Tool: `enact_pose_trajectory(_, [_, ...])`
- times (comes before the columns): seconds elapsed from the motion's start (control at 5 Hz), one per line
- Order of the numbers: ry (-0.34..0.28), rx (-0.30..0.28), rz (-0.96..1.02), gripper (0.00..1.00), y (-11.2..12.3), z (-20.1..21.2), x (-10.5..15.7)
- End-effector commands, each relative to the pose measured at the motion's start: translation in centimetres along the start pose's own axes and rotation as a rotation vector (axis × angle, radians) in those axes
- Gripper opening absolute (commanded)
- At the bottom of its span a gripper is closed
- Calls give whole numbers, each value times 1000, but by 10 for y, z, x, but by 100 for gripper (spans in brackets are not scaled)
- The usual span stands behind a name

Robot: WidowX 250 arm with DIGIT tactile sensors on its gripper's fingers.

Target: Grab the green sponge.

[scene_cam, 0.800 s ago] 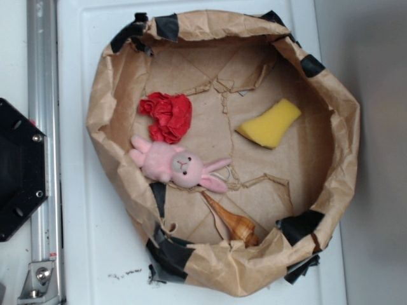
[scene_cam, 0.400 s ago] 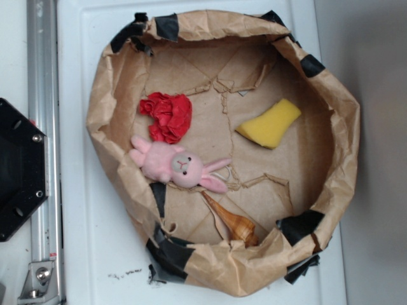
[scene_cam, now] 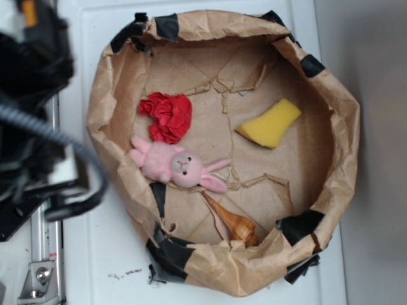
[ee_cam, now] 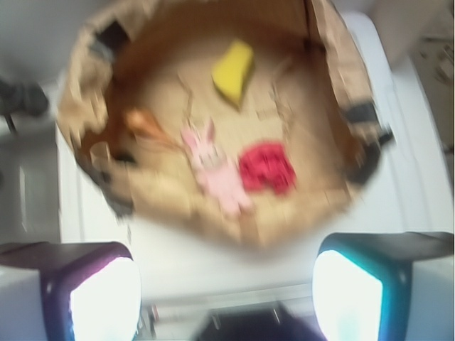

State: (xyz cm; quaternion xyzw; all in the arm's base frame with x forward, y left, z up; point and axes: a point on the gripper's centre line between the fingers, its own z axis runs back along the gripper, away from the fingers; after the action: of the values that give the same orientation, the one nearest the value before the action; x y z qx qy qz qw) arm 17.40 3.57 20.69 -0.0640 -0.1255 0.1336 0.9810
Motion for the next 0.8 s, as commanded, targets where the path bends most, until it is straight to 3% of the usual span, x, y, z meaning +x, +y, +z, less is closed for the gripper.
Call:
enact_pose_trajectory(0.0, [-78,-103,130,100,-2,-38,60])
enact_pose_trajectory(0.4, [-6,0,143,100,16,-125,87])
enact_pose_trajectory(0.6, [61,28,132,100,3,-167,91])
